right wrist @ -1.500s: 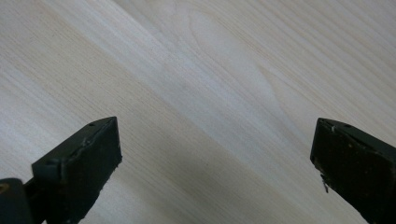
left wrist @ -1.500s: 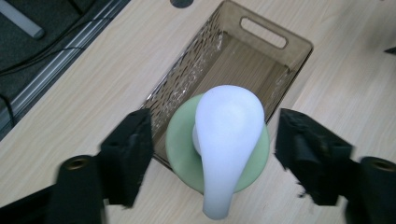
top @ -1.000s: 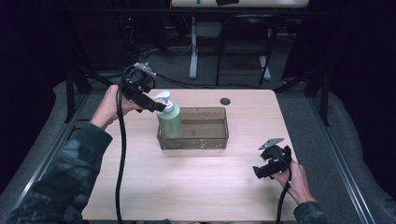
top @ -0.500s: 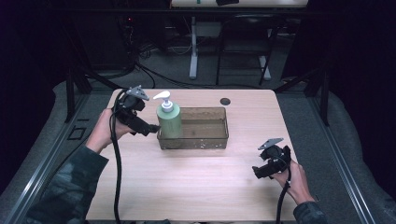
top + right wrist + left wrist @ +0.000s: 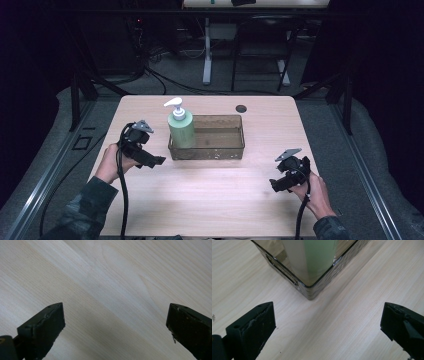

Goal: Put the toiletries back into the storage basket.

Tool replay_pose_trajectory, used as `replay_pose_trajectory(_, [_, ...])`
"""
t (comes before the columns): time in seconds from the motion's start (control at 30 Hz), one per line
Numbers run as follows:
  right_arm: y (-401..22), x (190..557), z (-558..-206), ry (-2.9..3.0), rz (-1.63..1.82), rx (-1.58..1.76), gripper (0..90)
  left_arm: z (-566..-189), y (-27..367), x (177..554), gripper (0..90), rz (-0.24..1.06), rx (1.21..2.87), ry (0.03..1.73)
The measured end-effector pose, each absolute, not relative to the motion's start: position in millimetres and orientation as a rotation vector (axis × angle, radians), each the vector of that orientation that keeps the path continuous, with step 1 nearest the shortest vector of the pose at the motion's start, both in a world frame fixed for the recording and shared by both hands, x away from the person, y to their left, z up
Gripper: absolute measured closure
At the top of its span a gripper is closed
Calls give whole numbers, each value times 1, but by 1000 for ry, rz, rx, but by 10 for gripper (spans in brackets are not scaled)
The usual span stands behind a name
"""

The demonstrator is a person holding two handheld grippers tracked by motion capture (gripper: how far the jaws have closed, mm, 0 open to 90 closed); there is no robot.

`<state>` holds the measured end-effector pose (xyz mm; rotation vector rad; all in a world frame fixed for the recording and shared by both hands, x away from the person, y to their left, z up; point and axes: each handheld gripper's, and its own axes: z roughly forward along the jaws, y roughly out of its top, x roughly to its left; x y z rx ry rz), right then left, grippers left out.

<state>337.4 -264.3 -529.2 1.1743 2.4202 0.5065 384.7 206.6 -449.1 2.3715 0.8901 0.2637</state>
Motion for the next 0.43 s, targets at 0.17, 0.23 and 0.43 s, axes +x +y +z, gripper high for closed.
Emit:
replay_pose_trajectory(0.17, [-267, 337, -529, 2410, 507, 1176, 13, -464, 207, 386, 0, 251, 2390, 894])
replay_pose_trajectory(0.23, [-267, 336, -530, 2409, 506, 1177, 14, -471, 208, 389, 0, 246, 2388, 906])
replay_pose_trajectory(0.43, [-269, 337, -532, 2408, 492, 1172, 17, -488, 211, 391, 0, 202, 2397, 909])
